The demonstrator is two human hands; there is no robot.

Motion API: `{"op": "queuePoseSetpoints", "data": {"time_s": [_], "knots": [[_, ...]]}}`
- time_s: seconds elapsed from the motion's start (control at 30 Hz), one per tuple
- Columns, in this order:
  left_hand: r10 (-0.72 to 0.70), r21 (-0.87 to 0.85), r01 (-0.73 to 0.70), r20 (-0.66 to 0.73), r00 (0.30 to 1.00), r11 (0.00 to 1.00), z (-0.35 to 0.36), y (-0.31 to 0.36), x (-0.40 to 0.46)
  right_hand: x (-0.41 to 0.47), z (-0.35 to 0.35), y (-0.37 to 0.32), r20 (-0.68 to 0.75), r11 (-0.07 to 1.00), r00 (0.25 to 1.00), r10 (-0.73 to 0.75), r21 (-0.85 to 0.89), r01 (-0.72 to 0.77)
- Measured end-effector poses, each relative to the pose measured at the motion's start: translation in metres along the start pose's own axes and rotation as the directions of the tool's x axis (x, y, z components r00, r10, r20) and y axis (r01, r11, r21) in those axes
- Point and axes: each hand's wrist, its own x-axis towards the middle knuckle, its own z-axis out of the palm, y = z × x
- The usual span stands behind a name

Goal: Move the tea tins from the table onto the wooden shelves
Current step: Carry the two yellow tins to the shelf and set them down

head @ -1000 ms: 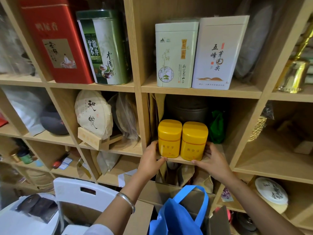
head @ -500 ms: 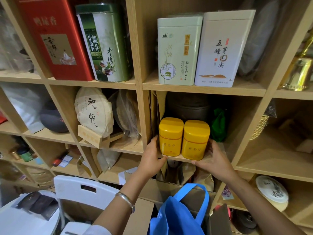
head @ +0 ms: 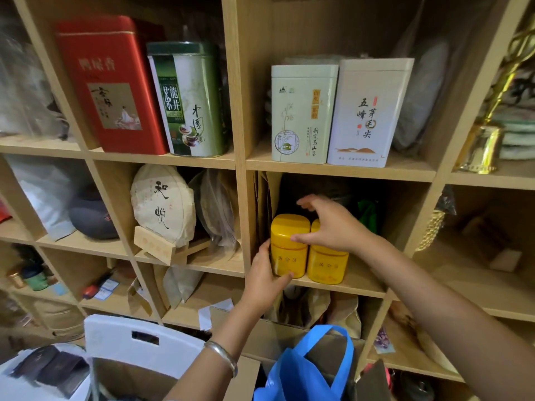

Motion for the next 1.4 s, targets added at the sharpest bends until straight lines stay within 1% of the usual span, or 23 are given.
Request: {"op": "queuePoseSetpoints", "data": {"time_s": [0.13, 0.3, 0.43, 0.97, 1.0, 1.03, 1.1, 1.17, 1.2, 1.23, 1.27, 1.33, 1.4], "knots": [[-0.036, -0.029, 0.036, -0.006, 0.999, 0.999, 0.002, -0.005, 0.004, 0.012, 0.011, 0.002, 0.084, 0.999, 0.996, -0.009, -0.035, 0.012], [-0.026, -0.064, 0.028, 0.032, 0.999, 0.998, 0.0, -0.012, 0.005, 0.019, 0.018, 0.005, 0.116, 0.994, 0.993, 0.014, -0.106, -0.001], [-0.018, -0.061, 0.02, 0.037, 0.999, 0.998, 0.0, -0.014, 0.006, 0.02, 0.017, 0.007, 0.126, 0.993, 0.992, 0.031, -0.118, -0.016], [0.009, -0.055, -0.006, 0.05, 0.999, 0.998, 0.0, -0.019, 0.007, 0.017, 0.015, 0.005, 0.126, 0.992, 0.992, 0.02, -0.129, -0.003], [0.009, -0.068, -0.005, 0.048, 0.999, 0.998, 0.0, -0.018, 0.006, 0.014, 0.013, 0.003, 0.111, 0.994, 0.994, 0.025, -0.105, -0.013], [0.01, -0.074, -0.007, 0.039, 0.999, 0.997, -0.001, -0.017, 0.004, 0.009, 0.009, 0.002, 0.065, 0.998, 0.997, 0.033, -0.06, -0.029], [0.026, -0.029, -0.027, -0.025, 0.999, 0.999, -0.002, -0.015, -0.009, -0.011, 0.003, 0.003, -0.117, 0.994, 0.991, 0.065, 0.094, -0.055], [0.102, 0.056, -0.096, -0.119, 0.988, 0.994, -0.004, -0.011, -0.029, -0.043, 0.004, 0.013, -0.328, 0.962, 0.935, 0.136, 0.269, -0.045], [0.168, 0.099, -0.156, -0.131, 0.977, 0.983, -0.005, -0.006, -0.038, -0.062, 0.01, 0.019, -0.392, 0.942, 0.9, 0.192, 0.33, -0.057], [0.235, 0.135, -0.219, -0.112, 0.966, 0.966, -0.005, 0.001, -0.046, -0.08, 0.018, 0.025, -0.416, 0.923, 0.873, 0.255, 0.373, -0.092], [0.297, 0.167, -0.282, -0.075, 0.952, 0.945, -0.006, 0.011, -0.049, -0.096, 0.03, 0.031, -0.4, 0.903, 0.859, 0.318, 0.403, -0.147], [0.426, 0.235, -0.415, 0.004, 0.905, 0.879, -0.005, 0.038, -0.043, -0.115, 0.054, 0.048, -0.3, 0.857, 0.851, 0.432, 0.429, -0.284], [0.535, 0.303, -0.529, 0.071, 0.842, 0.793, -0.004, 0.067, -0.023, -0.12, 0.071, 0.062, -0.196, 0.818, 0.851, 0.487, 0.444, -0.366]]}}
